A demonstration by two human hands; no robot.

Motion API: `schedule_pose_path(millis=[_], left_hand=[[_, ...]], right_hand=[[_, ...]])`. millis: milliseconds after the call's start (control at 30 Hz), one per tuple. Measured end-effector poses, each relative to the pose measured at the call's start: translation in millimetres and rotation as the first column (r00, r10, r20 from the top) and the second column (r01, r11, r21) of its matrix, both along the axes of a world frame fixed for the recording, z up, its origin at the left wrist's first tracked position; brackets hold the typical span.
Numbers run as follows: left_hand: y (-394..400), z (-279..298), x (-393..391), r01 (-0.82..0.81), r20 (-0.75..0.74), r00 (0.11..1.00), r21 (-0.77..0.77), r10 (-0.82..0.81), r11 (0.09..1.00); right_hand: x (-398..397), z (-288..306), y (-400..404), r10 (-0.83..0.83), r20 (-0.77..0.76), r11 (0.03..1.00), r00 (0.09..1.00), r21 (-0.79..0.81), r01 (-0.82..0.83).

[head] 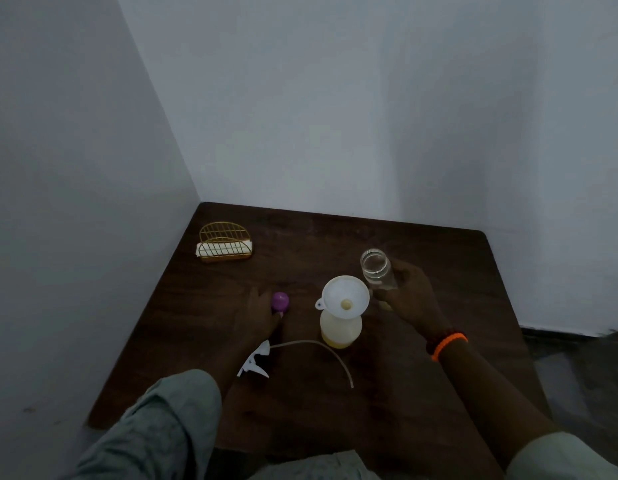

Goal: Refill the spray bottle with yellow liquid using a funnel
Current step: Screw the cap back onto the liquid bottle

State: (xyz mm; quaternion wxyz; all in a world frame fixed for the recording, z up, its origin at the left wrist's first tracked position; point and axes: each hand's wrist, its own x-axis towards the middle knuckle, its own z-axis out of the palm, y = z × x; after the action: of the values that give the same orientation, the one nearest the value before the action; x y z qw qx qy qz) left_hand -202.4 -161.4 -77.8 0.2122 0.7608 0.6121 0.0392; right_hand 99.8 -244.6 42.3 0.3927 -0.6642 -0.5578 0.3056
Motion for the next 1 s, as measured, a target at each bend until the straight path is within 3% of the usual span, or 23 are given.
schedule_pose_path(millis=[400,533,600,767,900,1000], left_hand=[[15.6,-8.9,14.4,0.058,-0.052,0.997,0.032,-0.057,0.998],[27.7,22.3,25.1,0.000,0.014,1.000,-0.008,0.000,1.000],[34.6,51.4,36.8,-0.010,0.144,0.990,0.013,0.008,1.000],[37.0,139.8,82.4,0.126,0.457,0.854,0.280,-0.247,0.952],[20.4,191.2,116.0,0.278,0.496,0.744,0.379,-0.448,0.883],[17.1,196.2,130.0,0.364,0.448,0.723,0.402,-0.527,0.840]], right_hand=[[10.7,-9.9,1.9,-0.079,0.005,0.996,0.997,-0.052,0.079],[12.9,-9.3,2.4,-0.106,-0.005,0.993,0.994,-0.052,0.106],[12.2,-3.9,1.3,-0.110,-0.030,0.993,0.993,-0.034,0.109],[10.9,2.1,0.9,-0.109,-0.098,0.993,0.989,0.031,0.113],[9.8,5.9,2.0,-0.091,-0.090,0.994,0.992,0.053,0.096],[9.1,12.2,0.7,-0.082,-0.112,0.994,0.990,0.067,0.090]])
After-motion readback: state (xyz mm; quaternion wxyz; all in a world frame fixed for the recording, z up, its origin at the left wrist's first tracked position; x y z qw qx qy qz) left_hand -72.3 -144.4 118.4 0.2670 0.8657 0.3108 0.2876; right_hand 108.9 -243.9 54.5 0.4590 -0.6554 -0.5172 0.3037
